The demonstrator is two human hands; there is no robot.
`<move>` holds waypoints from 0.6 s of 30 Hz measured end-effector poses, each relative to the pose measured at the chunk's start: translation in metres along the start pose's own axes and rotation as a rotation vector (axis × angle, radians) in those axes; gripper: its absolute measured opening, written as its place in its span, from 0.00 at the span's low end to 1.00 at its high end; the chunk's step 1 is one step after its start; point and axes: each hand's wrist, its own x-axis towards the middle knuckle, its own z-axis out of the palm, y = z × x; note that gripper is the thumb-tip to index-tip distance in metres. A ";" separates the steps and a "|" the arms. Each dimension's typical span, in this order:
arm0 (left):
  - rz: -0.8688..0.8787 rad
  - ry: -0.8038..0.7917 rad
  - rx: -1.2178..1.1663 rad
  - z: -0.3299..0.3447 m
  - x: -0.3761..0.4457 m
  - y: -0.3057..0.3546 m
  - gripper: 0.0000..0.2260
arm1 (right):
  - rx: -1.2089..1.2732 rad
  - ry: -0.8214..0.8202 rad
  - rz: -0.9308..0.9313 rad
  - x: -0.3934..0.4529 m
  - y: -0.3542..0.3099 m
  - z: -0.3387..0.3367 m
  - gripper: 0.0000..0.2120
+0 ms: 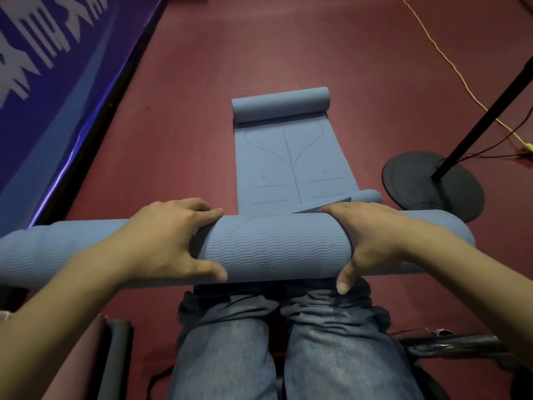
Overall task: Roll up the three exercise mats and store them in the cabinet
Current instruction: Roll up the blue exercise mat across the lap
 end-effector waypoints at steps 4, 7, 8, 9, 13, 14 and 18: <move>-0.072 -0.094 0.153 0.002 0.007 0.017 0.60 | 0.022 0.000 0.006 0.005 0.001 0.001 0.60; -0.084 -0.095 0.201 0.010 0.013 0.023 0.52 | 0.023 -0.008 0.010 0.005 0.001 -0.001 0.59; -0.079 -0.083 0.205 0.013 0.014 0.024 0.51 | 0.020 -0.009 0.014 0.005 0.001 -0.001 0.60; -0.073 -0.071 0.210 0.015 0.014 0.024 0.50 | 0.015 -0.010 0.018 0.005 0.001 -0.002 0.62; -0.063 -0.071 0.263 0.011 0.014 0.026 0.44 | 0.025 -0.017 0.020 0.002 -0.001 -0.002 0.62; -0.056 -0.070 0.270 0.008 0.014 0.026 0.43 | 0.035 -0.027 0.021 0.001 -0.001 -0.002 0.60; -0.030 -0.119 0.234 -0.003 0.011 0.022 0.40 | 0.098 -0.091 0.016 -0.004 -0.005 -0.012 0.50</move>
